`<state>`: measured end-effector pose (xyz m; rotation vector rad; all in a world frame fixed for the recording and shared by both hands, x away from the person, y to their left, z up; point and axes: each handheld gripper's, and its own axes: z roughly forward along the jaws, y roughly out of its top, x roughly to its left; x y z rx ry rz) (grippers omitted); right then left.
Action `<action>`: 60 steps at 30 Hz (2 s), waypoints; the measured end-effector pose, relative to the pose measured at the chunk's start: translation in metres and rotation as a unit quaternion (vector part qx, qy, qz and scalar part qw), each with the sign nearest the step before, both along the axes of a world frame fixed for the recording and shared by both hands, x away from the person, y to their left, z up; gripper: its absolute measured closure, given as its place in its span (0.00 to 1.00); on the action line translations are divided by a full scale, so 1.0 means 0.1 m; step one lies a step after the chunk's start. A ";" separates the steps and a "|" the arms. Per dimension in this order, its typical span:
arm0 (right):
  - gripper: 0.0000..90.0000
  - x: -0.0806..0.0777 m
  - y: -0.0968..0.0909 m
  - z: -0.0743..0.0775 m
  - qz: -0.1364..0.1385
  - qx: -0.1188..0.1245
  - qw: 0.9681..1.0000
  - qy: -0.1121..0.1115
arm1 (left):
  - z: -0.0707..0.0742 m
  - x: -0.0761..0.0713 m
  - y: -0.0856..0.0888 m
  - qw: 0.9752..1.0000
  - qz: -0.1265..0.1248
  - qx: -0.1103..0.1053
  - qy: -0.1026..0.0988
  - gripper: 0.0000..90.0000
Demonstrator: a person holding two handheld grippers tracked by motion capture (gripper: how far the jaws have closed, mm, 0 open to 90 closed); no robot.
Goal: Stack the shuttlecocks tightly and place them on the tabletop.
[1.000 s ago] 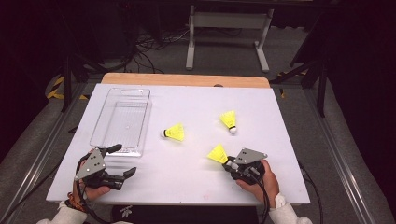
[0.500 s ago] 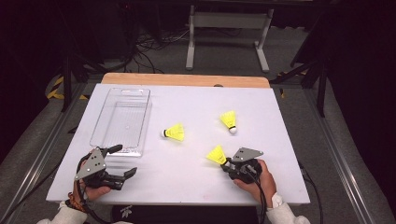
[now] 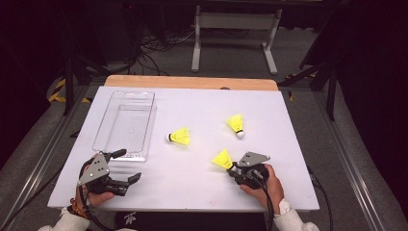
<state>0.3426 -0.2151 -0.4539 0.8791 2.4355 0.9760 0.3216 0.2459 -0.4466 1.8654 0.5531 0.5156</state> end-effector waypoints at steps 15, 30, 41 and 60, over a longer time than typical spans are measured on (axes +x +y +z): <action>0.73 0.09 0.25 0.02 -0.009 0.002 1.000 -0.005 | 0.00 0.00 0.01 1.000 0.000 0.000 0.001 0.09; 0.40 0.12 0.22 0.09 0.004 0.008 1.000 0.012 | 0.00 0.01 0.00 1.000 -0.005 0.001 0.004 0.09; 0.26 0.43 0.46 0.69 0.106 -0.033 0.994 -0.018 | -0.01 0.02 0.01 1.000 -0.008 0.001 0.007 0.08; 0.89 0.74 0.76 0.58 0.203 -0.128 0.970 0.045 | -0.02 0.03 0.01 1.000 -0.013 0.003 0.013 0.09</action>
